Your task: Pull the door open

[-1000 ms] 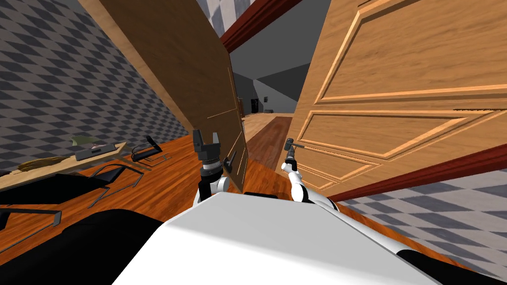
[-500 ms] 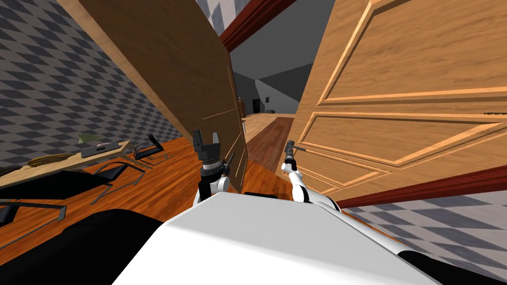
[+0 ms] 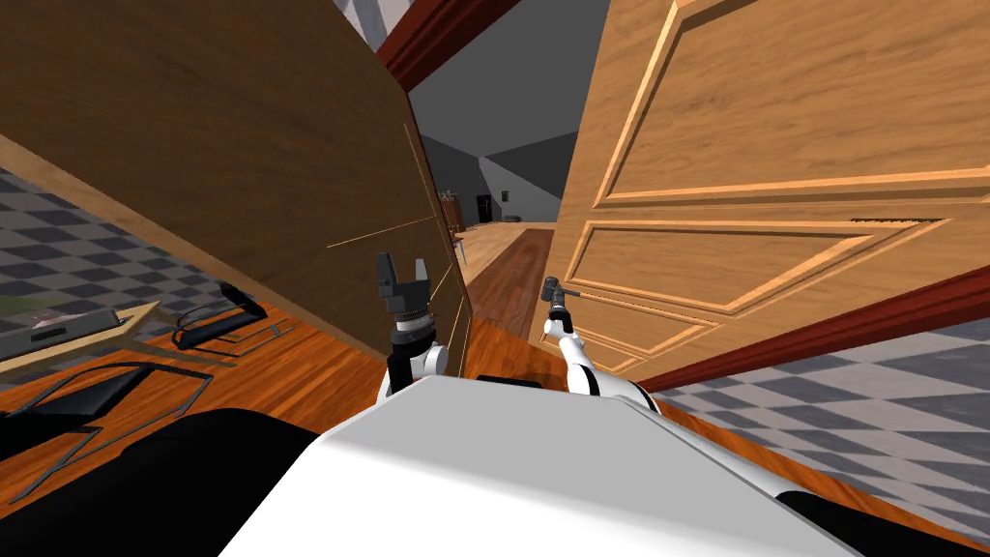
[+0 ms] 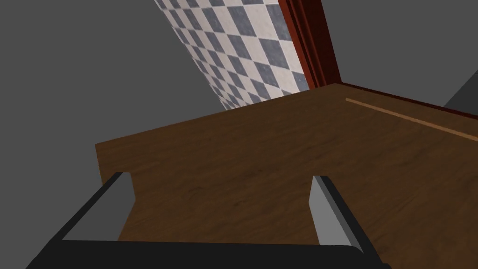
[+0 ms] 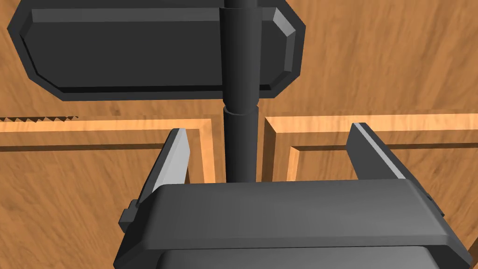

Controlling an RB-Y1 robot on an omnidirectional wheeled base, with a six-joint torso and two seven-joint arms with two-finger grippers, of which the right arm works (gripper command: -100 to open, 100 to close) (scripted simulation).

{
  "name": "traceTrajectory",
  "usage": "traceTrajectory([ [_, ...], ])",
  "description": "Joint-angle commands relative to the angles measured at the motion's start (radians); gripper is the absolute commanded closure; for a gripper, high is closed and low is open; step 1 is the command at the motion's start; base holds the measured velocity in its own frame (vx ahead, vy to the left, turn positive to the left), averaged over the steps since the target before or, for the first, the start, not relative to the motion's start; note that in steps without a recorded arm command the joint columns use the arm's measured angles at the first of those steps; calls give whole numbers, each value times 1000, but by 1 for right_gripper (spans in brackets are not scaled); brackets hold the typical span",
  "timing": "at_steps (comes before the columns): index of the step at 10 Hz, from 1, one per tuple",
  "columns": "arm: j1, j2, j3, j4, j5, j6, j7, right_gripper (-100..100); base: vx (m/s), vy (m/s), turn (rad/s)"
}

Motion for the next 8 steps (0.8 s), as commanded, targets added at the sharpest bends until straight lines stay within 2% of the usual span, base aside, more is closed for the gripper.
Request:
traceTrajectory([
  [1, 2, 6, 26, 4, 2, 2, -18, -100, 180, -13, -414],
  [2, 2, 6, 26, 4, 2, 2, -18, -100, 109, 22, -88],
  [3, 2, 6, 26, 4, 2, 2, -18, -100, 37, 18, 65],
  [6, 6, 27, 51, 2, 3, 5, -29, -100, 97, 36, -304],
  [8, 7, 39, 62, 1, 4, 7, -34, -100, 179, 111, -319],
])
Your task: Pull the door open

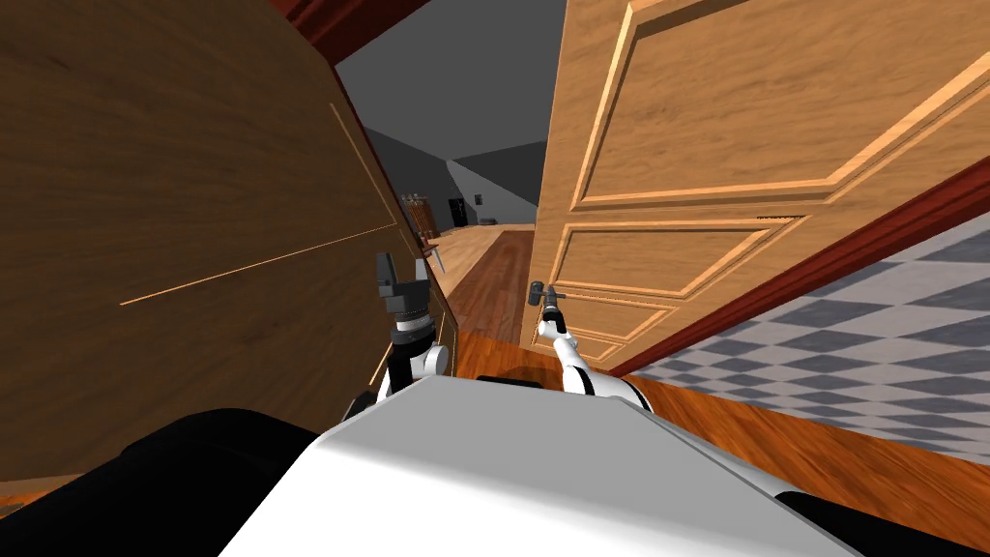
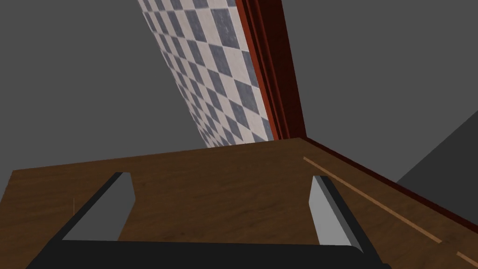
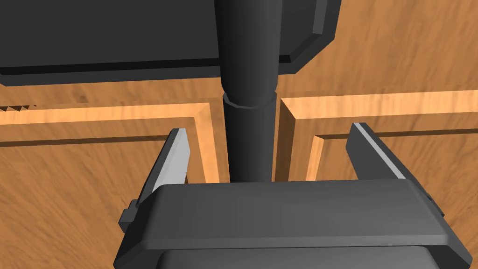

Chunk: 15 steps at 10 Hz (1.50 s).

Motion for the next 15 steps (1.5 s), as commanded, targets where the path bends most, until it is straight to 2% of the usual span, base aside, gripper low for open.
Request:
traceTrajectory([
  [1, 0, 0, 0, 0, 0, 0, 0, -100, 77, 61, -36],
  [2, 0, 0, 0, 0, 0, 0, 0, 100, -10, -7, 34],
  [8, 0, -2, 4, 5, 0, 2, -5, 100, -20, -15, 36],
  [15, -3, -61, 16, 30, 0, -5, -47, 100, -100, -68, 272],
])
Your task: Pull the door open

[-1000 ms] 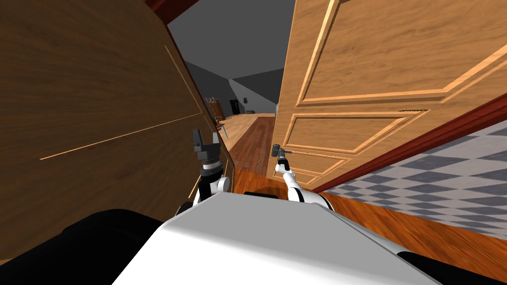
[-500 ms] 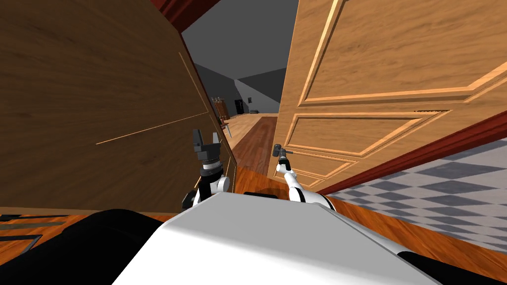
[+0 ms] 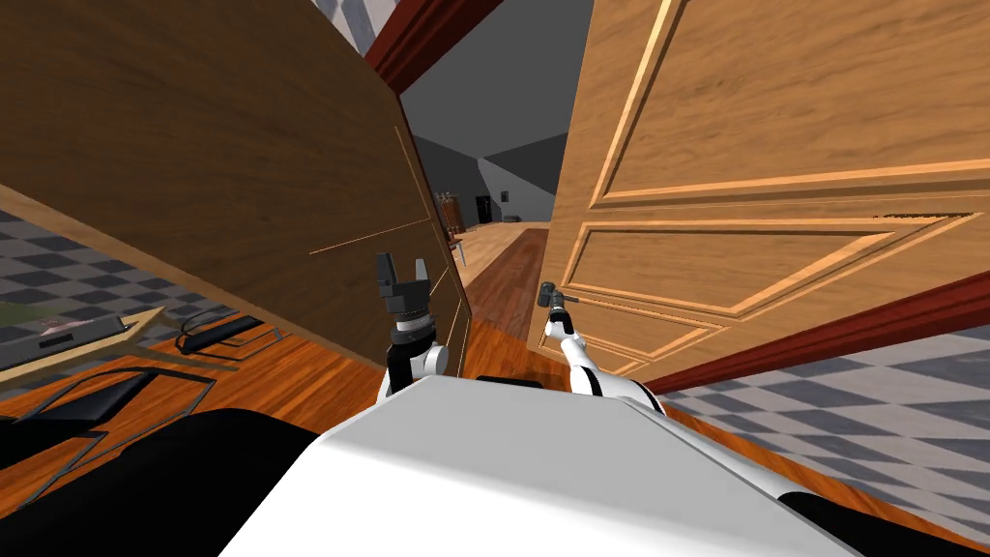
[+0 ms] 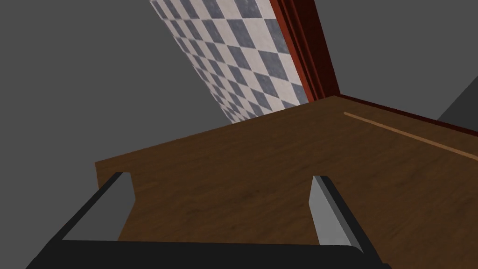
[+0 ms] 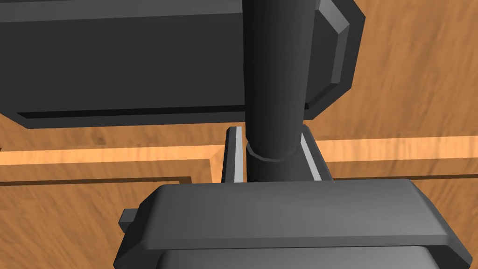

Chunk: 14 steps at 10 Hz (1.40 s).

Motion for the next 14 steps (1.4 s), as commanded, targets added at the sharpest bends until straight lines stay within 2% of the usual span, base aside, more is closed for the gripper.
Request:
traceTrajectory([
  [1, -11, -1, 11, 16, 3, -6, -10, 100, -75, -17, 214],
  [9, -15, -66, 28, 51, 1, -16, -69, 100, -54, 16, 156],
  [14, -20, -148, 52, 100, 0, -29, -153, 100, -86, 106, 116],
])
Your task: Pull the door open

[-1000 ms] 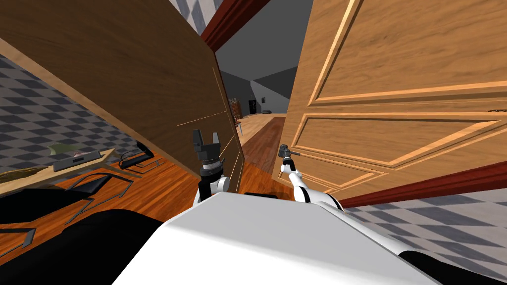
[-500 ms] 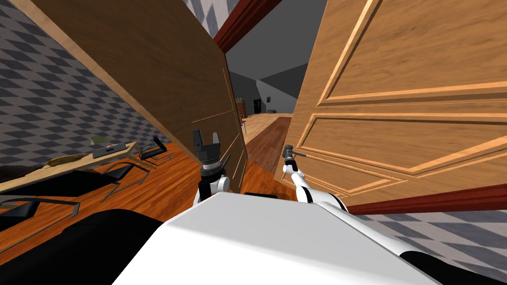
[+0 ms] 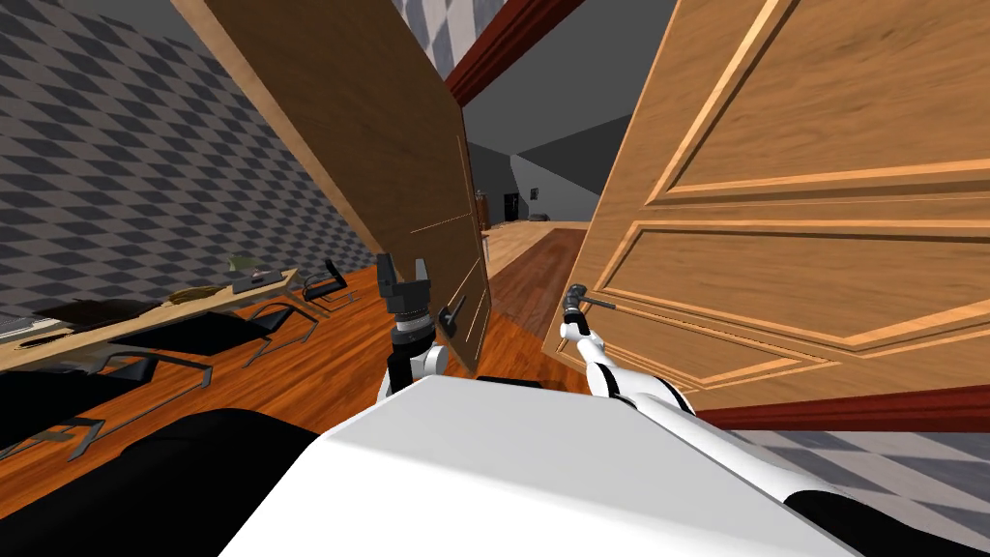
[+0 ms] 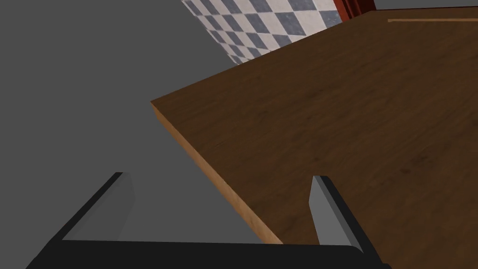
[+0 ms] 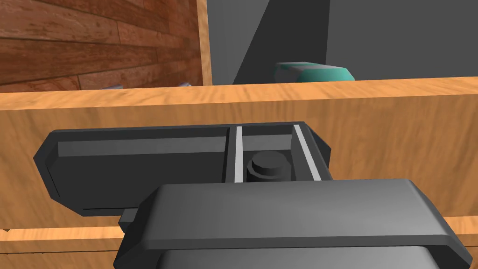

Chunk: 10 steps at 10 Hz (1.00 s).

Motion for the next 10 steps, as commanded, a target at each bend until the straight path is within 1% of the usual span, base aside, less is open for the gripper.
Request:
traceTrajectory([
  [1, -4, -8, 18, 7, 3, 1, -28, 100, -108, 136, -9],
  [2, -5, -23, 22, 16, 3, -2, -44, 100, -102, 119, 22],
  [3, 3, -29, 1, 6, -6, 6, -30, -100, -163, 110, -106],
  [4, 4, -32, -4, 6, -9, 7, -29, -100, -186, 89, -157],
  [7, 10, -52, -37, 5, -27, 15, -24, -100, -190, 86, -155],
  [8, 10, -52, -37, 5, -27, 15, -24, -100, -121, 34, -87],
  [9, 13, -62, -53, 5, -35, 19, -22, -100, -151, 10, -175],
  [10, 14, -57, -44, 1, -31, 19, -24, -100, -84, 6, -48],
])
